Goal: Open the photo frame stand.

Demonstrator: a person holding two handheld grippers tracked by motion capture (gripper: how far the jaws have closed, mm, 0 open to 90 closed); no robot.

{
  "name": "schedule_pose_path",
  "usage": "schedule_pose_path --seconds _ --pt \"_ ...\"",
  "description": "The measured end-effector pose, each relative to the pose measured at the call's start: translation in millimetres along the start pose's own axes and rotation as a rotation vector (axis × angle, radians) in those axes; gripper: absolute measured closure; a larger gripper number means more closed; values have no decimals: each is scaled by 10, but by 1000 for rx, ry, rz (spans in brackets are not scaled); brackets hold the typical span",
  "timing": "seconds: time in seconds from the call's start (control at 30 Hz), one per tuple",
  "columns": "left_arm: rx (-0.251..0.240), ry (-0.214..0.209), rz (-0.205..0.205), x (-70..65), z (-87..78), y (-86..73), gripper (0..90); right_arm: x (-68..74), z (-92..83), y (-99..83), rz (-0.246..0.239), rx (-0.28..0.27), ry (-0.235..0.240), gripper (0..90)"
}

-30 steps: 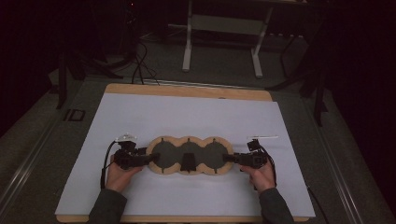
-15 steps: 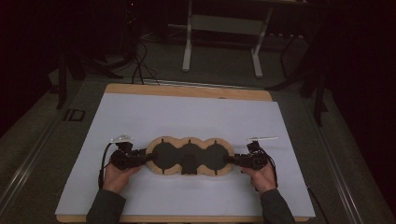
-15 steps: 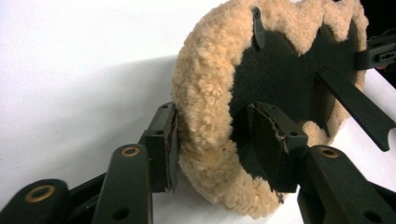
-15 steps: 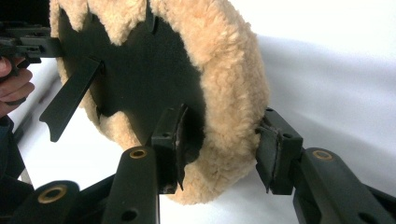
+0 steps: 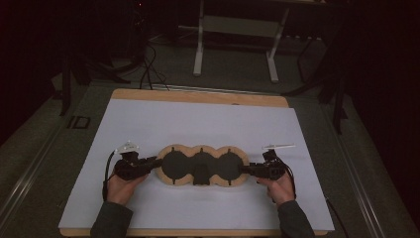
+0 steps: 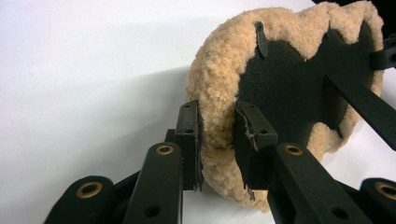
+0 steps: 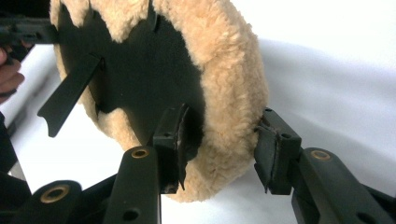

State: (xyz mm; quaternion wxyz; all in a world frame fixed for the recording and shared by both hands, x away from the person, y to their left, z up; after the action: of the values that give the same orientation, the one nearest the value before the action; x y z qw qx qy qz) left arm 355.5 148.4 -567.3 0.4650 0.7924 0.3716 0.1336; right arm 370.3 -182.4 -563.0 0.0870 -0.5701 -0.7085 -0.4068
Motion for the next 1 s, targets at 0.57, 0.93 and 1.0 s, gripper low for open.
schedule_pose_path --seconds 0.57,0.93,1.0 --pt "-22 -43 -103 92 9 -34 538 -13 5 -4 -70 -19 -54 581" --pt "-36 -85 -123 119 13 -49 519 -16 -2 -6 -86 -27 -61 589" --pt "-38 -94 -126 113 8 -47 510 -19 -1 -9 -86 -29 -59 589"
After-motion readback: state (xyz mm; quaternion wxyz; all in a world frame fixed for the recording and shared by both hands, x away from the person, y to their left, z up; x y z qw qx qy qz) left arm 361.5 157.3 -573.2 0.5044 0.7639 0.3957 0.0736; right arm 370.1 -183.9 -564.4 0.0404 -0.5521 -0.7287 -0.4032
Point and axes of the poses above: each handheld gripper's, and its own axes: z roughly forward along the jaws, y roughly out of its top, x roughly to its left, the point moved 9 cm from there along z, roughly forward along the jaws, and after that the axes turned 15 degrees about z, right-handed, at the moved point
